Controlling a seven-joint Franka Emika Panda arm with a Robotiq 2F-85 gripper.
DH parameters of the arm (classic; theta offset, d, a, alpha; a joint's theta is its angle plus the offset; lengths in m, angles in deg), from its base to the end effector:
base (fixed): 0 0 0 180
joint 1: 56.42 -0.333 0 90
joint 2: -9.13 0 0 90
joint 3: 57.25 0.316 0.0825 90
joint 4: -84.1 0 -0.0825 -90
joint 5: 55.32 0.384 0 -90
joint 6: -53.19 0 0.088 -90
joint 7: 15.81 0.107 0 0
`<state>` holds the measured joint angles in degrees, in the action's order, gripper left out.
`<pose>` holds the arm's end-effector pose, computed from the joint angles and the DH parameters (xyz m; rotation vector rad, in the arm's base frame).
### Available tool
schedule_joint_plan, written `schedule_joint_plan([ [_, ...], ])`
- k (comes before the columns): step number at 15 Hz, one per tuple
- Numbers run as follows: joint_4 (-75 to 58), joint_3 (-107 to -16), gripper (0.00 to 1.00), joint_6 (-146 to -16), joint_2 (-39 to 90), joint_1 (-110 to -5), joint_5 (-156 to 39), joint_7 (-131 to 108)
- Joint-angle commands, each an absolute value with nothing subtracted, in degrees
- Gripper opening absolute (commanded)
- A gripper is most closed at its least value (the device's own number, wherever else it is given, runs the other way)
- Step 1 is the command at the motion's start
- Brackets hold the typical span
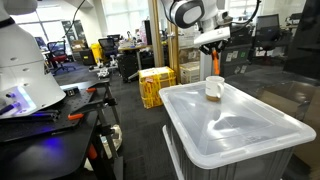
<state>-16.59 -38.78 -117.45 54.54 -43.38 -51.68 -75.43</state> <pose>0.6942 0.0319 0.1837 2.7121 1.3608 0.7911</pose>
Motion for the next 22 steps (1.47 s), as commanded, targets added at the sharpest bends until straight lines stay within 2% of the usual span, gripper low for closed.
schedule_joint_plan([
  [1, -26.9, -34.1, 0.05, -123.7, 47.6, -37.7, -53.5, -75.3],
  [11, -37.8, -24.3, 0.05, -135.1, 42.3, -22.2, -51.5, -73.6],
  [21, -37.9, -17.3, 0.05, -133.4, 43.6, -8.3, -47.4, -69.8],
  [22, -37.7, -18.2, 0.05, -133.0, 43.6, -7.4, -53.2, -63.0],
])
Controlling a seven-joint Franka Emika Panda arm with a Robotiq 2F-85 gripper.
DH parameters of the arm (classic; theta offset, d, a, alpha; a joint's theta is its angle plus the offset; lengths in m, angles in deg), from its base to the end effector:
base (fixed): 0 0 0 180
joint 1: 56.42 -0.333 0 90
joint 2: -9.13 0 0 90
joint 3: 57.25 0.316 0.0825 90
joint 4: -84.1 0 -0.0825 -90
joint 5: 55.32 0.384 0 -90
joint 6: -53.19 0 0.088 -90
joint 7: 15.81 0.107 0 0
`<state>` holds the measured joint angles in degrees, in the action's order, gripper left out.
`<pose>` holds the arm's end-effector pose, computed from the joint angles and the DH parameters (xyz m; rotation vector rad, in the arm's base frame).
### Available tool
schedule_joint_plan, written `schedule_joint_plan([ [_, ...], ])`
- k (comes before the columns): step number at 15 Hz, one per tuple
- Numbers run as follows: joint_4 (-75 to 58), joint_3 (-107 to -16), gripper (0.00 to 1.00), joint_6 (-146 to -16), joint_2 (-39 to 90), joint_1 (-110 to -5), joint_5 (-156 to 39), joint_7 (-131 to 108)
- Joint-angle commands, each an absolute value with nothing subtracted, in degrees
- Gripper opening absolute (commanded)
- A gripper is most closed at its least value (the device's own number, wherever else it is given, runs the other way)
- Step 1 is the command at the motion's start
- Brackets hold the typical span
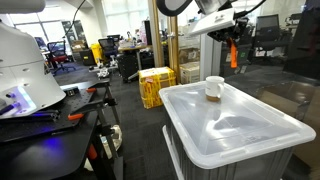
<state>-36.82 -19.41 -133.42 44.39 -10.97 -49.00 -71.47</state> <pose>0.6117 -0.1198 0.2450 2.8165 0.7333 1.0823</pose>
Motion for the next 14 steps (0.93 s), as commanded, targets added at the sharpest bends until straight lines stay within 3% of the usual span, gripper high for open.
schedule_joint_plan([
  [1, -37.2, -18.3, 0.05, -131.9, 43.6, -6.6, -54.0, -61.0],
  [9, -32.1, -14.5, 0.05, -117.4, 45.3, 1.3, -55.9, -50.2],
  [14, -25.7, -18.0, 0.05, -105.2, 46.4, -0.8, -50.0, -50.8],
])
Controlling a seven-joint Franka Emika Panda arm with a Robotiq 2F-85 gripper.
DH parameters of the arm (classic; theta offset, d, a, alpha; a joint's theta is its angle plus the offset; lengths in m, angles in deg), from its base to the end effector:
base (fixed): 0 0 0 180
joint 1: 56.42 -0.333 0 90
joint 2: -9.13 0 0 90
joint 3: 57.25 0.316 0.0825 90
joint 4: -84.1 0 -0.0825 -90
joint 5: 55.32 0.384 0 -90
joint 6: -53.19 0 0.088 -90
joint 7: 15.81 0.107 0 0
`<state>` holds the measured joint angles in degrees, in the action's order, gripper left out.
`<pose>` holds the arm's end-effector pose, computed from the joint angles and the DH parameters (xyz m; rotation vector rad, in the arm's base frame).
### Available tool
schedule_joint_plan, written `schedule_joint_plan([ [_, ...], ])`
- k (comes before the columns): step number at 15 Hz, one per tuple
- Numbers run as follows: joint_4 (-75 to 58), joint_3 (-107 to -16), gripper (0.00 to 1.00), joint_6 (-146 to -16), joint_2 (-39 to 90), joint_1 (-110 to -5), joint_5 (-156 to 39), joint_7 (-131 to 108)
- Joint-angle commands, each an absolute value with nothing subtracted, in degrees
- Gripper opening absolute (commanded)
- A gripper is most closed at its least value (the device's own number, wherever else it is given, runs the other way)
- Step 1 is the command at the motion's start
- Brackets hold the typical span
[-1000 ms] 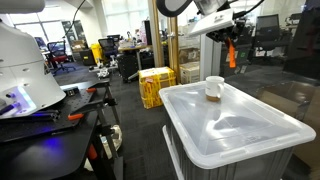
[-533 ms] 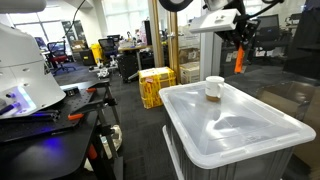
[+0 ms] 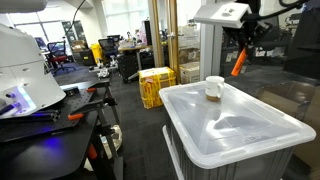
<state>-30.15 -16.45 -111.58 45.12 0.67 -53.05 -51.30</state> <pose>0.6070 -0.2134 0.2518 -2.8599 -0.1715 -0.7606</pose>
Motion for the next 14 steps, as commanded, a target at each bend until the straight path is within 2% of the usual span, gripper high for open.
schedule_joint_plan([
  [1, -24.5, -19.3, 0.05, -103.5, 46.7, -1.8, -48.7, -50.7],
  [14, -7.1, -34.3, 0.05, -87.6, 57.1, -16.9, -37.9, -51.1],
])
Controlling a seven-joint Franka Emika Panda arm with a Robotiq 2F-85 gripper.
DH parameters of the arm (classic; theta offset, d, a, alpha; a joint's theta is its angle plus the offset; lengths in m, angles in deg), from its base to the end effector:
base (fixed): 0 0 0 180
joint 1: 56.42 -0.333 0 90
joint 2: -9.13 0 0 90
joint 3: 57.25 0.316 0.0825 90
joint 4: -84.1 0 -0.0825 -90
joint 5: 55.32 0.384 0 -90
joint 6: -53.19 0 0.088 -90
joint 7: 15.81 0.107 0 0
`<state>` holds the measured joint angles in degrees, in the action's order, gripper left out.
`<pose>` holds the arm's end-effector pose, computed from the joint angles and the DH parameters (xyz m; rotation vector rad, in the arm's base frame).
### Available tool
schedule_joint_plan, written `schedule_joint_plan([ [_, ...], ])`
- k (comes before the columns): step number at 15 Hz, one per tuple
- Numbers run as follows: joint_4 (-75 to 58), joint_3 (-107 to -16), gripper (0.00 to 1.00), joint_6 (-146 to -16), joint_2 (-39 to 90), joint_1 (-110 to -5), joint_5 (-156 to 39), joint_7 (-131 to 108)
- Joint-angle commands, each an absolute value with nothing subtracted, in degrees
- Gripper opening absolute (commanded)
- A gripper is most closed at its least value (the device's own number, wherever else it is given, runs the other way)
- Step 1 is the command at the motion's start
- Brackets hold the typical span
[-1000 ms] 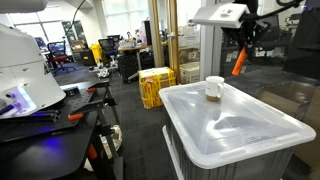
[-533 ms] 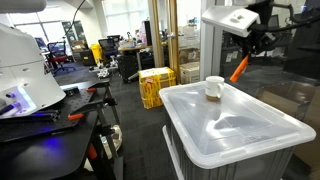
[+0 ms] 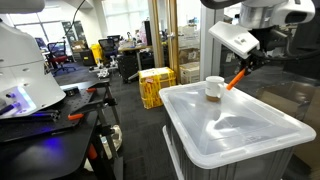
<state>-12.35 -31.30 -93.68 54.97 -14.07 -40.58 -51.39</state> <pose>0.6498 -0.2348 0.1837 -2.7458 0.0300 -0.4460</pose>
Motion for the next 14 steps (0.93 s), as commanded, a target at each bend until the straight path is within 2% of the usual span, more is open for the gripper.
schedule_joint_plan([
  [1, -6.1, -35.3, 0.05, -85.8, 57.6, -17.6, -37.3, -50.8],
  [6, -0.9, -40.4, 0.05, -77.7, 59.9, -20.8, -34.2, -50.0],
  [7, -0.1, -41.3, 0.10, -76.7, 60.2, -21.4, -33.8, -49.6],
  [8, 0.7, -42.0, 0.44, -76.0, 60.5, -22.0, -33.4, -49.7],
  [10, 1.9, -43.2, 0.52, -74.9, 60.8, -22.9, -32.7, -49.4],
  [14, 1.6, -45.0, 0.82, -76.0, 59.9, -25.0, -32.2, -49.3],
])
